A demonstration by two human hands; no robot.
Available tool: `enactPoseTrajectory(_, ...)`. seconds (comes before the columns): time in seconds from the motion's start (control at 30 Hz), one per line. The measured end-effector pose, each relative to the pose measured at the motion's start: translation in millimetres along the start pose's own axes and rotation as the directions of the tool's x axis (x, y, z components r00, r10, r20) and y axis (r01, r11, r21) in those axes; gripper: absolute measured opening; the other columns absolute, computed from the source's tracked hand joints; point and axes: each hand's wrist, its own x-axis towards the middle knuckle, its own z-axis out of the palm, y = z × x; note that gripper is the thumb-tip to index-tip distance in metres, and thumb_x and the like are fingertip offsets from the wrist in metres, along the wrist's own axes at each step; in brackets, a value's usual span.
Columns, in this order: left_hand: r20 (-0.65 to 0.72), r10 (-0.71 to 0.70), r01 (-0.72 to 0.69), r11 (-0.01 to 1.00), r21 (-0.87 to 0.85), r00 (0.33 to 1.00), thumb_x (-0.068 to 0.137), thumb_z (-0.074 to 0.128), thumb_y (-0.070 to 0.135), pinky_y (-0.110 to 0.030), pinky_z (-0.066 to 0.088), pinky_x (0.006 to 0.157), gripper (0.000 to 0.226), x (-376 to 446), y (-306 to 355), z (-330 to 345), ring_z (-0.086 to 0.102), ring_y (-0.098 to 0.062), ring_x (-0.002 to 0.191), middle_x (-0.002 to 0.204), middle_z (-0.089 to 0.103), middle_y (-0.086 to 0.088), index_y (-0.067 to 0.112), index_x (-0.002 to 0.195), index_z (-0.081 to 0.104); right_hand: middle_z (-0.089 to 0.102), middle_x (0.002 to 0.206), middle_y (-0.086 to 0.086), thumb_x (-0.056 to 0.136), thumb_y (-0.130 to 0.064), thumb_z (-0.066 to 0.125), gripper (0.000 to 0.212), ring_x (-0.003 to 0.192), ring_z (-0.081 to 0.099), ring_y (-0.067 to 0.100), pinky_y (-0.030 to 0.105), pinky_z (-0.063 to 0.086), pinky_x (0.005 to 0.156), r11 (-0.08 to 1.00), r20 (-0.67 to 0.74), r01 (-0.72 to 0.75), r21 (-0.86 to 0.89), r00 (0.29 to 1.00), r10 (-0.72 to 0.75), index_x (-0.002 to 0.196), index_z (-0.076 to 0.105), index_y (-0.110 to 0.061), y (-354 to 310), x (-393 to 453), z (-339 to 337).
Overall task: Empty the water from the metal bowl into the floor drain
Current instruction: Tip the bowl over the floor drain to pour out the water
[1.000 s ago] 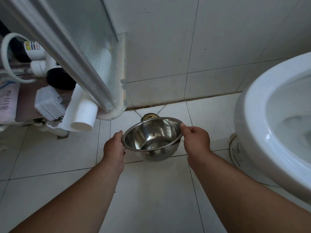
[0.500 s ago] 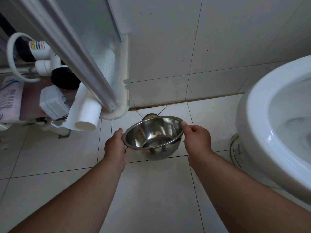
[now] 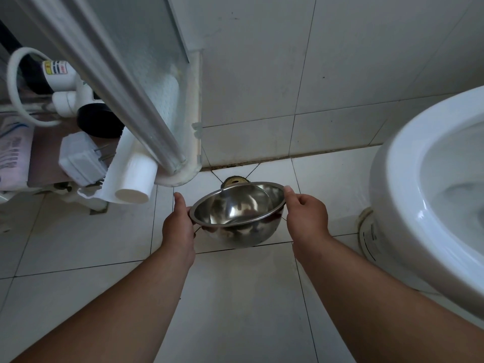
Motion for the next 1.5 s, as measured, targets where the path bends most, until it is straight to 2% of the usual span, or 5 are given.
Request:
enactPoseTrajectory(0.27,0.036,0.023,-0.022,1.000,-0.018,0.999,0.102,0.025,0.083,-0.059,0.033,0.127,0.085,2.7,-0.8,-2.7,0.074,-0.012,0.103,0.069,0.083,-0.009,0.035,0.068,0.087,0.067,0.054,-0.014,0.108,-0.048,0.059,0.051,0.065,0.060,0.008,0.026,0.045,0.061,1.000,0.005,-0.020,0.012,1.000,0.020,0.069,0.073,-0.018,-2.0,-0.8,3.0)
enactPoseTrajectory(0.8,0.008,0.030,-0.030,0.999,-0.042,1.000,0.104,0.030,0.081,-0.058,0.039,0.124,0.079,0.3,5.0,-1.1,0.070,-0.020,0.125,0.122,0.083,0.000,0.022,0.108,0.081,0.072,0.090,0.024,0.109,-0.050,0.054,0.059,0.083,0.066,0.043,0.040,0.055,0.078,0.998,0.010,-0.036,0.055,0.999,0.035,0.106,0.073,0.005,-2.6,1.6,7.3)
enactPoseTrajectory(0.93,0.006,0.030,-0.030,0.998,-0.048,1.000,0.104,0.030,0.081,-0.057,0.040,0.122,0.081,-0.7,6.9,-1.9,0.070,-0.020,0.124,0.123,0.083,0.000,0.019,0.115,0.080,0.066,0.086,0.022,0.104,-0.032,0.059,0.039,0.077,0.058,0.029,0.040,0.048,0.073,0.989,0.014,-0.104,0.108,0.995,0.103,0.102,0.072,0.004,-1.9,5.7,7.4)
enactPoseTrajectory(1.2,0.000,0.012,-0.012,0.998,-0.063,1.000,0.107,0.046,0.049,-0.047,0.044,0.100,0.040,-0.4,6.4,0.5,0.073,-0.016,0.116,0.119,0.084,0.006,0.027,0.108,0.079,0.072,0.065,-0.034,0.101,-0.029,0.067,0.041,0.086,0.068,0.014,0.031,0.052,0.072,0.983,0.070,-0.117,0.140,0.992,0.108,0.062,0.078,-0.037,0.8,6.5,6.7)
enactPoseTrajectory(1.5,0.038,0.037,-0.037,0.999,-0.003,0.999,0.092,0.061,0.040,-0.044,0.046,0.098,0.029,-6.0,11.5,-0.3,0.071,-0.015,0.121,0.122,0.082,0.011,0.026,0.109,0.080,0.070,0.092,-0.028,0.105,-0.035,0.068,0.019,0.098,0.067,0.003,0.041,0.057,0.104,0.979,0.077,-0.055,0.197,0.996,0.040,0.087,0.073,-0.039,-5.5,2.7,3.9)
